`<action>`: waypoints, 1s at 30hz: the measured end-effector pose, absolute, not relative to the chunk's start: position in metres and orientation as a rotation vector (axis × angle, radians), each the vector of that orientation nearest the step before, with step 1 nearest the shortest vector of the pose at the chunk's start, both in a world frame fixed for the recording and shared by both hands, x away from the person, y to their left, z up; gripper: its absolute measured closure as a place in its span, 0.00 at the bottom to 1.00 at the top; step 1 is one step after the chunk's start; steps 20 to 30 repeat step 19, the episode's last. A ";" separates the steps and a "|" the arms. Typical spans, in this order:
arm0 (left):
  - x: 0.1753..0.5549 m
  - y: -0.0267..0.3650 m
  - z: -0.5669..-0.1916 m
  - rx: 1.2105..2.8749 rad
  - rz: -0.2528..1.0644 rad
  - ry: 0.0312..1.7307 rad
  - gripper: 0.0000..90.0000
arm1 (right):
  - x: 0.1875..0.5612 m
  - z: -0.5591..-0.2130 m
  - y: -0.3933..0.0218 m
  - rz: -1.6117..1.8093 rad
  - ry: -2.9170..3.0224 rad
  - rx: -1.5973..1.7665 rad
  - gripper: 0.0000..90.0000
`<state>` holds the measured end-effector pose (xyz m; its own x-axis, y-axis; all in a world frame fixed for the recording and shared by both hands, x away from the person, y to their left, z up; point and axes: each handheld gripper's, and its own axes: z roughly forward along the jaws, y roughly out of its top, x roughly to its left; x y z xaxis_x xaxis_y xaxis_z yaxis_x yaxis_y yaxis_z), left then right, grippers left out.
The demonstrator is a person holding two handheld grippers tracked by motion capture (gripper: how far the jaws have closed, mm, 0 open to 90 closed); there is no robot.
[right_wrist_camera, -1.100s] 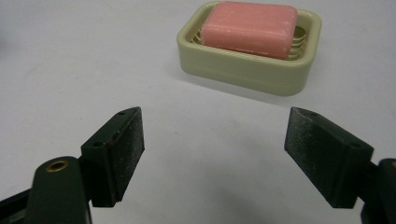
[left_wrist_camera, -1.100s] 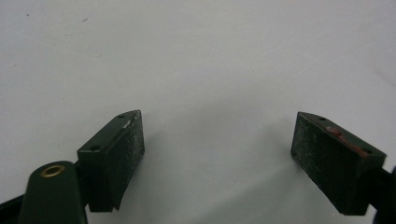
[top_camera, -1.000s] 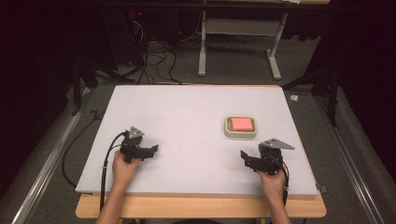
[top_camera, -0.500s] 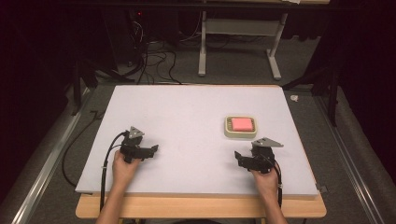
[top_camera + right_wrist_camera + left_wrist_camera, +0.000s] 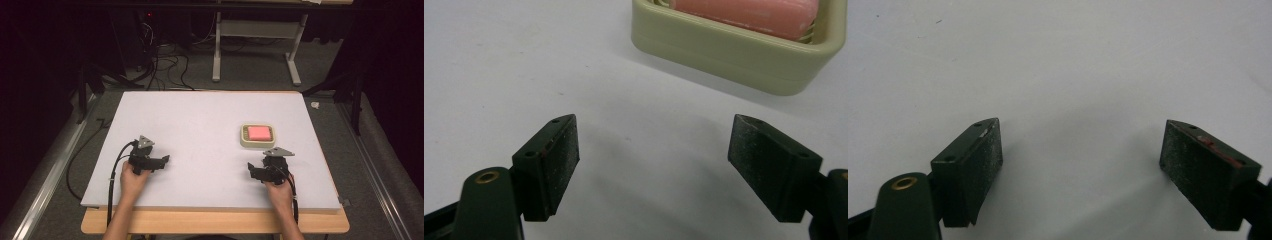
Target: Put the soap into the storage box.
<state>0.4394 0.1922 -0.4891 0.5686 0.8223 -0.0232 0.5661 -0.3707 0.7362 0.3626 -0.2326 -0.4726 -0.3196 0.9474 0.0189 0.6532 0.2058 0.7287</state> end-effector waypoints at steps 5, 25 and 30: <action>0.439 0.192 -0.489 2.083 0.457 1.106 0.20 | 0.364 -0.474 -0.229 0.882 2.059 1.478 0.23; 0.439 0.192 -0.489 2.083 0.457 1.106 0.20 | 0.367 -0.484 -0.226 0.851 2.075 1.474 0.20; 0.439 0.192 -0.489 2.083 0.457 1.106 0.20 | 0.367 -0.484 -0.226 0.851 2.075 1.474 0.20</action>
